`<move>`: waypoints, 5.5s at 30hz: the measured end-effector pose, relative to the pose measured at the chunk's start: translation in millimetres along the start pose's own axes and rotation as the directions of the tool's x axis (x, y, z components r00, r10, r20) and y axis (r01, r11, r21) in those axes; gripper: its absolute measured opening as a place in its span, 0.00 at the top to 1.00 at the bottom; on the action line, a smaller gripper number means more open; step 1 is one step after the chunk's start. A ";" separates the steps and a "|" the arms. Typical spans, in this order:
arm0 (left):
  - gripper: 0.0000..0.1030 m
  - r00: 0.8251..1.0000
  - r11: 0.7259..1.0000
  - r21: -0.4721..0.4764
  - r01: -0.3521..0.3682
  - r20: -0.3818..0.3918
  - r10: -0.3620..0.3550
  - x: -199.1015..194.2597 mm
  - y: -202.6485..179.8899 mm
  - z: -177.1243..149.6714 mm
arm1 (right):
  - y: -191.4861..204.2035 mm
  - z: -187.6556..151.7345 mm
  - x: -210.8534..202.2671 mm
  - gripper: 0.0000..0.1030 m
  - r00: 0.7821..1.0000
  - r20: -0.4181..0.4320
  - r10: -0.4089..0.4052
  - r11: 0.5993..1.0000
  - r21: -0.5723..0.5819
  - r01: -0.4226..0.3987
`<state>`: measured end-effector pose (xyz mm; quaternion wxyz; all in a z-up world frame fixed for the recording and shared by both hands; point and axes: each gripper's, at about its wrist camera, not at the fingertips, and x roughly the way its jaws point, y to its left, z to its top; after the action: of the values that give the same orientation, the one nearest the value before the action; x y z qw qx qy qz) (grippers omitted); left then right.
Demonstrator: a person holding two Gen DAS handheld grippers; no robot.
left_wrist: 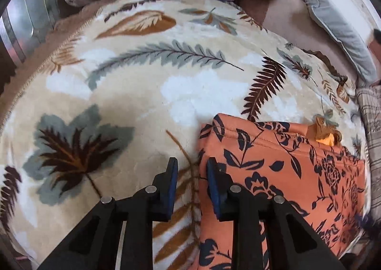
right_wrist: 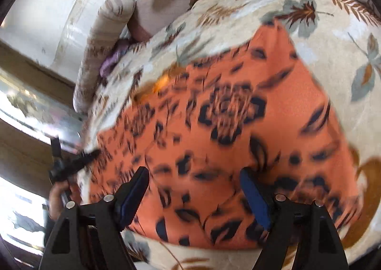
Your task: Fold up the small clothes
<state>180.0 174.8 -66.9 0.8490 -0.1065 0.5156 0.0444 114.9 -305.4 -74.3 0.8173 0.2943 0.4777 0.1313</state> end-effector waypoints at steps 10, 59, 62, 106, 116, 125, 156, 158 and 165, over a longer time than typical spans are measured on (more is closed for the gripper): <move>0.55 0.991 0.994 0.052 -0.101 0.091 0.096 -26.8 -14.9 -13.1 | -86.8 118.8 34.9 0.21 0.993 0.095 0.067 0.941 0.326 -0.095; 0.36 0.994 0.976 0.217 -0.002 0.108 -0.022 -76.0 -121.9 -116.8 | -100.1 -64.4 -39.9 0.21 0.981 0.183 0.062 0.871 0.471 -0.143; 0.36 0.993 0.974 0.225 0.009 0.110 -0.034 -79.2 -127.0 -117.8 | -98.5 -64.0 -38.5 0.21 0.982 0.183 0.055 0.878 0.460 -0.135; 0.11 0.996 0.957 0.280 -0.081 0.054 0.069 -32.3 -166.8 -131.6 | -97.6 -67.6 -37.7 0.20 0.974 0.213 0.072 0.893 0.421 -0.158; 0.08 0.992 0.958 0.270 -0.098 0.107 0.072 -43.4 -160.3 -129.2 | -97.9 -65.6 -36.2 0.20 0.976 0.205 0.072 0.896 0.416 -0.154; 0.05 0.997 0.961 0.265 -0.081 0.039 0.073 -20.9 -154.7 -133.7 | -90.2 -63.3 -35.3 0.20 0.981 0.189 0.037 0.916 0.386 -0.108; 0.05 0.998 0.961 0.272 -0.051 0.056 0.037 -23.3 -149.9 -133.7 | -65.8 -61.5 -33.6 0.30 0.990 0.119 -0.078 0.955 0.293 0.040; 0.05 0.998 0.961 0.271 -0.049 0.054 0.035 -23.2 -150.0 -133.7 | -67.2 -62.0 -32.9 0.41 0.990 0.114 -0.086 0.954 0.294 0.049; 0.05 0.998 0.960 0.275 -0.051 0.056 0.036 -22.2 -150.0 -134.5 | -82.2 -63.1 -35.0 0.39 0.991 0.128 -0.036 0.927 0.376 -0.015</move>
<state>81.0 -0.9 -86.9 0.8672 0.0254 0.4973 -0.0066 37.5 -365.4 -122.8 0.7764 0.4507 0.4402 0.0133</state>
